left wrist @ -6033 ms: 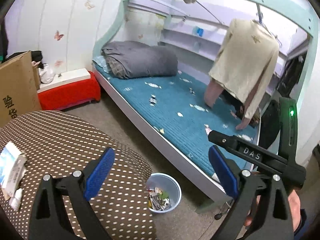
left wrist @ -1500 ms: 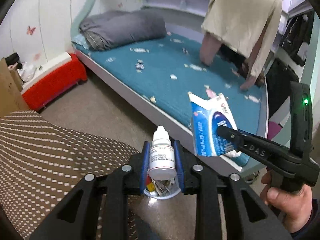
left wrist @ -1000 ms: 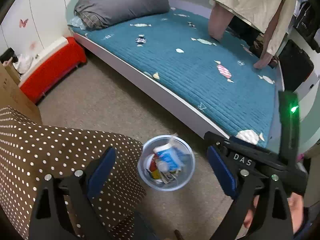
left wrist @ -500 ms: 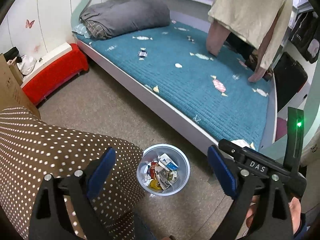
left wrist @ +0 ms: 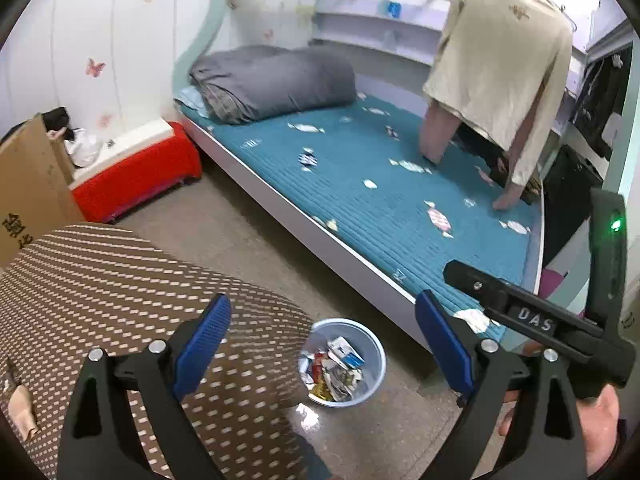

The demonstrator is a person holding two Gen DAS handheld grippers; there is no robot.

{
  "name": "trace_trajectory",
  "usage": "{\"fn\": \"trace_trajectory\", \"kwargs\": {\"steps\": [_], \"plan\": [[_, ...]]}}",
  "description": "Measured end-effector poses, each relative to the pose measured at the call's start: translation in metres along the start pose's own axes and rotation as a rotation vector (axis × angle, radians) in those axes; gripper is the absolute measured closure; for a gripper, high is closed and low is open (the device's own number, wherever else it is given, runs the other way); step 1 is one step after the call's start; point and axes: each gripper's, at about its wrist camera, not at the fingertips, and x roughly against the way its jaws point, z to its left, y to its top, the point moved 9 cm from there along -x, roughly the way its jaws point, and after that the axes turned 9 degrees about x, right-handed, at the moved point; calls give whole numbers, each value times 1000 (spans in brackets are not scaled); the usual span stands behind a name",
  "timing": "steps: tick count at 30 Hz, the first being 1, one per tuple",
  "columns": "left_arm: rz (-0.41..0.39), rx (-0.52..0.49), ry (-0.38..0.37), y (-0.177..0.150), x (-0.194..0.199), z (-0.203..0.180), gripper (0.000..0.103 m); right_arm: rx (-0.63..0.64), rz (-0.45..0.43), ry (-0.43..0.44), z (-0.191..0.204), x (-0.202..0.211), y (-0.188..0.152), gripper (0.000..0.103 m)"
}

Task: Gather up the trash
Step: 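Move both open tools back over the polka-dot table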

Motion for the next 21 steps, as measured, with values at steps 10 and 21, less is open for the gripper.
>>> {"fn": "trace_trajectory", "kwargs": {"steps": [10,21], "plan": [[-103,96,86,2,66,76,11,167,-48,66,97,29,6,6],[-178,238,230,-20,134,189,11,333,-12,209,216,32,-19,6]]}}
